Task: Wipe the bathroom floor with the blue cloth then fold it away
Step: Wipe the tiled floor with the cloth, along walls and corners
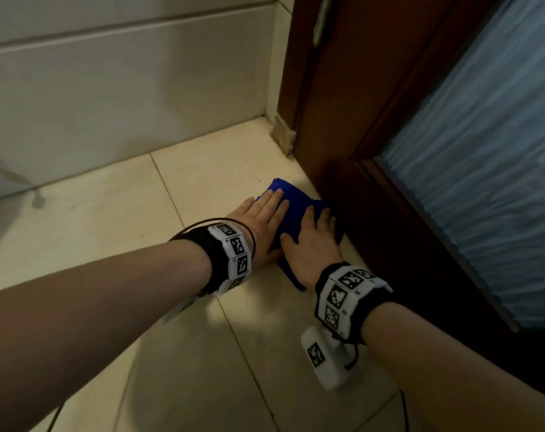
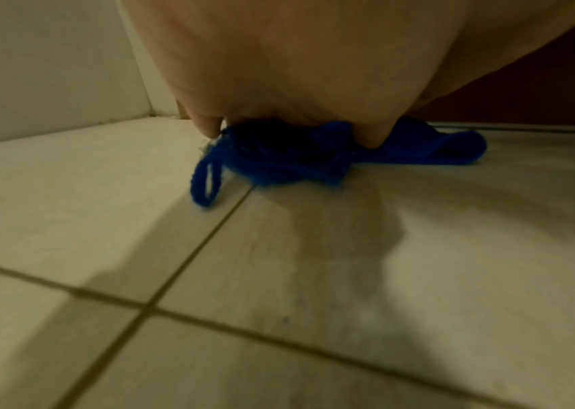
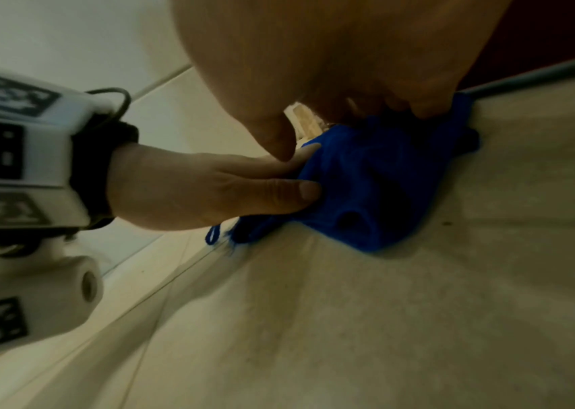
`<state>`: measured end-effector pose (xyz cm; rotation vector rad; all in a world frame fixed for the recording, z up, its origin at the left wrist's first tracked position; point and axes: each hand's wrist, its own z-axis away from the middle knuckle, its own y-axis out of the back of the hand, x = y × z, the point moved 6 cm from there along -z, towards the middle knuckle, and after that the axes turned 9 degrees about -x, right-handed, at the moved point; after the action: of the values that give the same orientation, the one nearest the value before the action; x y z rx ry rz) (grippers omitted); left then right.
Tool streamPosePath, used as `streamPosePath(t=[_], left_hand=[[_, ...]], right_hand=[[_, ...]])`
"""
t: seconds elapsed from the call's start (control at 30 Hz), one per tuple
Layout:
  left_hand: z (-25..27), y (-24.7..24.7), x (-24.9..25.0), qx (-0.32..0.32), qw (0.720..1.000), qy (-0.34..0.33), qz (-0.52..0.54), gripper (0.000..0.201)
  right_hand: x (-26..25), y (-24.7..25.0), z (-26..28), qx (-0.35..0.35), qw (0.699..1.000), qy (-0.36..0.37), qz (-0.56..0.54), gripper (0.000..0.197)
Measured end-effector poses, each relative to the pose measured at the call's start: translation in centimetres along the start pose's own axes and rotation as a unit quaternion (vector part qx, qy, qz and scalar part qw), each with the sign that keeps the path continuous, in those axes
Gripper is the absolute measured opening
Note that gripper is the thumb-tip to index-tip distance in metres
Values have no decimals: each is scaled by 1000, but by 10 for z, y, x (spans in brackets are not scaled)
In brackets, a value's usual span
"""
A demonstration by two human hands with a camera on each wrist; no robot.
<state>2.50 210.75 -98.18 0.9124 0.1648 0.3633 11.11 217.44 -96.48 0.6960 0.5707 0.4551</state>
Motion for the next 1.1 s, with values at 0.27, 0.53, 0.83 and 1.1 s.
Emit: streamPosePath(t=[0.27, 0.53, 0.83, 1.1], left_hand=[[14, -14, -50, -7, 997, 77, 10, 90], [69, -53, -141, -35, 984, 144, 95, 104], [165, -121, -205, -38, 956, 200, 210, 108], [215, -169, -180, -48, 919, 267, 287, 99]], right_hand=[[-38, -18, -24, 6, 992, 61, 108, 79], [-136, -62, -36, -48, 980, 140, 135, 88], [-232, -139, 0, -83, 957, 214, 176, 86], [-241, -179, 42, -79, 933, 279, 213, 78]])
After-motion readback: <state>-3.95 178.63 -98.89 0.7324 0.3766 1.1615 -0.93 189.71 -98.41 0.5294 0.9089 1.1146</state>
